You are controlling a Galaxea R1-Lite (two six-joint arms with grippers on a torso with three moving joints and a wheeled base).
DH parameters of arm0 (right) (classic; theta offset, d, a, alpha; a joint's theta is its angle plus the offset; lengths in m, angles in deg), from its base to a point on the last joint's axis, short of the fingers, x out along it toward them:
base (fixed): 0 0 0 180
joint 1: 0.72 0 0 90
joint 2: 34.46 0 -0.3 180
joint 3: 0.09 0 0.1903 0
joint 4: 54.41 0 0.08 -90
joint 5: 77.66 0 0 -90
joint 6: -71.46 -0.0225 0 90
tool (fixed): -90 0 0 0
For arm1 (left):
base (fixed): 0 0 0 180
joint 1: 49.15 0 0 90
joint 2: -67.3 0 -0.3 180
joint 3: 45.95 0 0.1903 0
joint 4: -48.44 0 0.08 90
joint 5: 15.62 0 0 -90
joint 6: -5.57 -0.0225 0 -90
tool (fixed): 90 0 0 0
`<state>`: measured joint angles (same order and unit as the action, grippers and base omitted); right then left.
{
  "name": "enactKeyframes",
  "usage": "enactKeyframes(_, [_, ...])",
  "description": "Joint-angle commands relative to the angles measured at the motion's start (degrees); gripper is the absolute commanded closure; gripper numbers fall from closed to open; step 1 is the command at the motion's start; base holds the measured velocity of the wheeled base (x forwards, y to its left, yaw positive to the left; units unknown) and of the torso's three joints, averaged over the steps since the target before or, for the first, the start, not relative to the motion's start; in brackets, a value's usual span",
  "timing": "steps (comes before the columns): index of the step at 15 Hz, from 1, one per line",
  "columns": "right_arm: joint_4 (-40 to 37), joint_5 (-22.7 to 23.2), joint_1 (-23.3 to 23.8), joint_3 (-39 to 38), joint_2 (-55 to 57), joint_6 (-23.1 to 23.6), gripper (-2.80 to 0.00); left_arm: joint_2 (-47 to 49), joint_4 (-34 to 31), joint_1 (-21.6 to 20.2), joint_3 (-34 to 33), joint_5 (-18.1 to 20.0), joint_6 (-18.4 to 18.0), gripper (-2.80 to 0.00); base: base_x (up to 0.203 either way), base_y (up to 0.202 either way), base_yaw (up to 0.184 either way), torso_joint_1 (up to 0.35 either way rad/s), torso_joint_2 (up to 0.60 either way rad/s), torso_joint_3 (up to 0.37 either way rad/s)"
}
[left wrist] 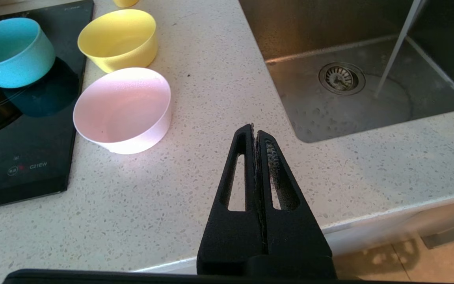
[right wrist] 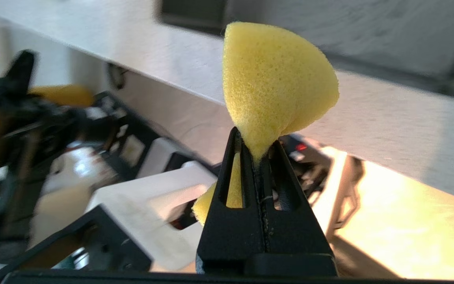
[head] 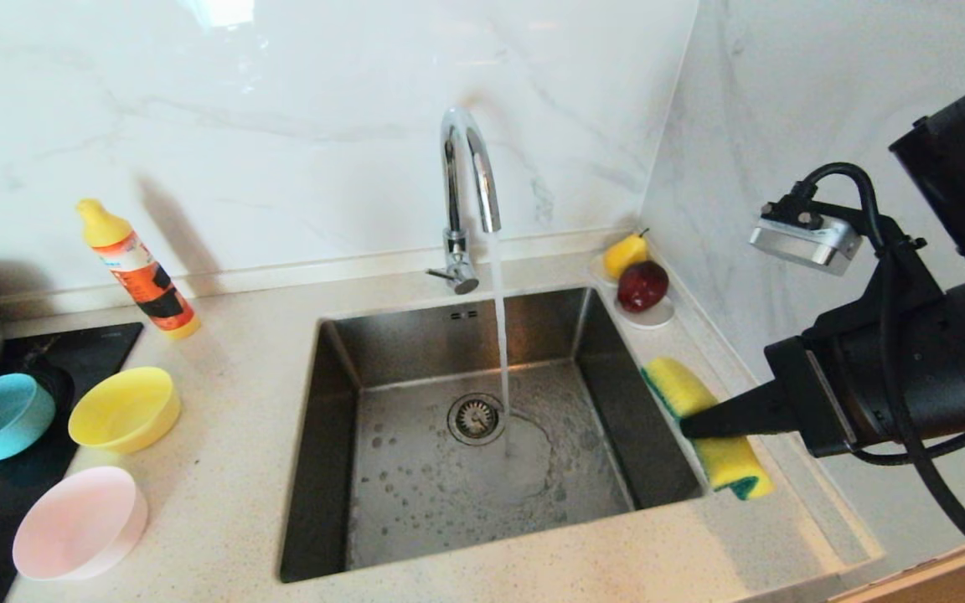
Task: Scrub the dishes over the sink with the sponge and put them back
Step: Put down the sponge
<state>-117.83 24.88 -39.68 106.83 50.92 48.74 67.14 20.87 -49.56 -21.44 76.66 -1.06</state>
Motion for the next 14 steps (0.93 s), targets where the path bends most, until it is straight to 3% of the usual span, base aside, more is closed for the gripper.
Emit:
enactKeyframes(1, [-0.26,-5.21,-2.45,-0.06,-1.21,0.13,0.00,0.25,-0.10,-0.02,0.00,-0.06,-0.05,0.00,0.000,0.000,0.000,0.000,0.00,0.000])
enactKeyframes(5, [-0.32,-24.24,-9.05,-4.64,-2.76,1.20,0.00,0.16,-0.10,-0.02,0.00,-0.02,-0.05,0.00,0.000,0.000,0.000,0.000,0.00,0.000])
enactKeyframes(7, [0.01,-30.38,-9.73,-9.07,-3.40,1.27,0.00,0.25,-0.10,-0.02,0.00,0.01,-0.05,0.00,0.000,0.000,0.000,0.000,0.00,0.000])
enactKeyframes(10, [1.75,-33.39,-7.99,-13.83,-4.19,1.90,0.00,0.25,-0.10,-0.02,0.00,0.01,-0.05,0.00,0.000,0.000,0.000,0.000,0.00,0.000])
enactKeyframes(14, [13.14,-36.53,-5.93,-25.94,-4.42,4.57,0.00,0.17,-0.10,-0.02,0.00,0.01,-0.05,0.00,0.000,0.000,0.000,0.000,0.00,0.000])
